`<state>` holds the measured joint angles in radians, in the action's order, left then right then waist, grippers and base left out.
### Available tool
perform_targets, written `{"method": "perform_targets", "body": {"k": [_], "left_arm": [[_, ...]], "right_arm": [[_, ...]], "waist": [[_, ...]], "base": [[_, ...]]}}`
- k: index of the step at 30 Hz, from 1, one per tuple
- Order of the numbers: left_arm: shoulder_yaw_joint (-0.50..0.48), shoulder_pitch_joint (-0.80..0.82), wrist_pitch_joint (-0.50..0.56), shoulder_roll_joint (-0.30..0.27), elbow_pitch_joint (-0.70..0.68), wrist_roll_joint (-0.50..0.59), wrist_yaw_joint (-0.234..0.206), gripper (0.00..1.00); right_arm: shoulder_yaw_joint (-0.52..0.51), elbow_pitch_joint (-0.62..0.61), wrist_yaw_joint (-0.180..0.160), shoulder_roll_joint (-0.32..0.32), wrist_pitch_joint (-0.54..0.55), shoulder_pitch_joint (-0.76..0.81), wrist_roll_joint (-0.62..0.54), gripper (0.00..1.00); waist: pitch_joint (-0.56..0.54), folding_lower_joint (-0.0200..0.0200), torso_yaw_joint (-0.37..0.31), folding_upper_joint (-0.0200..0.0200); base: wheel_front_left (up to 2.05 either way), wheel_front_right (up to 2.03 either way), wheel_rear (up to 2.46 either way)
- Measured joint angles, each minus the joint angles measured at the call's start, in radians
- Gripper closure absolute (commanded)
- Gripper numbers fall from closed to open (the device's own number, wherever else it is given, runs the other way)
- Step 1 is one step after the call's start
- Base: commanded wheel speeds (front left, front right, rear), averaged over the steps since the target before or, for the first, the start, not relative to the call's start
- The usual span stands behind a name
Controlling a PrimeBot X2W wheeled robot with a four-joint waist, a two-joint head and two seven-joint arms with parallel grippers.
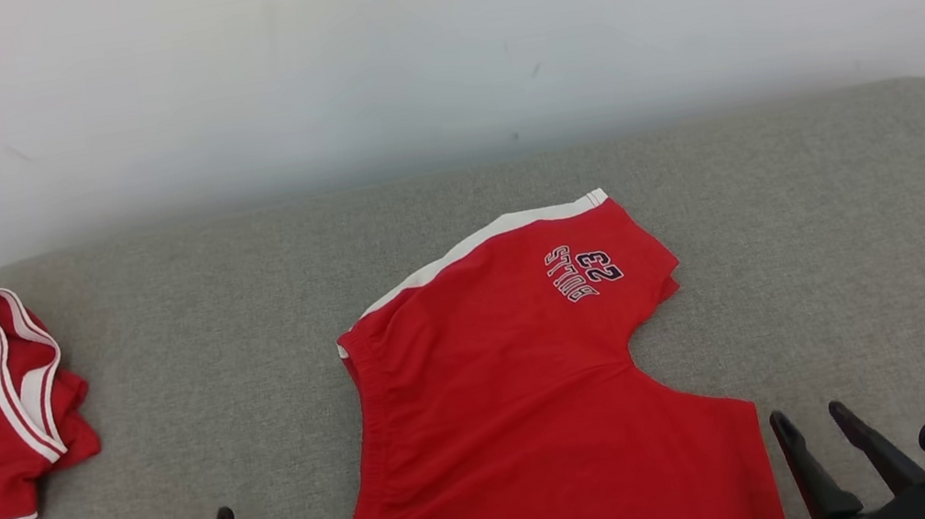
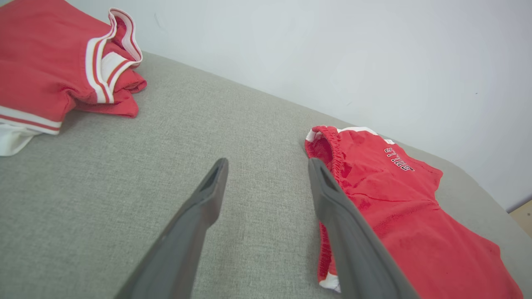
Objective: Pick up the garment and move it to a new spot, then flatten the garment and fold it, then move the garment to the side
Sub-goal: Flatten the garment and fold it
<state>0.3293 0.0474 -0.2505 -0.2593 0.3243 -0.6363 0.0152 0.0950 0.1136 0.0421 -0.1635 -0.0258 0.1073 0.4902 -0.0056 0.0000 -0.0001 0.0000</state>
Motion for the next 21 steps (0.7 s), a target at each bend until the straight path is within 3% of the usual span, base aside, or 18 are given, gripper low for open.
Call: {"method": "perform_targets", "body": {"k": [10, 21], "left_arm": [[-0.02, -0.046, -0.001, -0.024, -0.193, 0.146, -0.084, 0.0], [0.012, -0.115, 0.0, -0.06, -0.27, 0.228, -0.105, 0.0]], "right_arm": [[-0.051, -0.031, -0.035, 0.038, -0.117, -0.019, 0.003, 0.0], [-0.06, -0.046, -0.043, 0.046, -0.134, -0.034, 0.02, 0.0]], "waist": [[-0.042, -0.0001, 0.01, 0.0], [-0.056, 0.0, 0.012, 0.0]], "base": [[0.0, 0.0, 0.0], [0.0, 0.0, 0.0]]}}
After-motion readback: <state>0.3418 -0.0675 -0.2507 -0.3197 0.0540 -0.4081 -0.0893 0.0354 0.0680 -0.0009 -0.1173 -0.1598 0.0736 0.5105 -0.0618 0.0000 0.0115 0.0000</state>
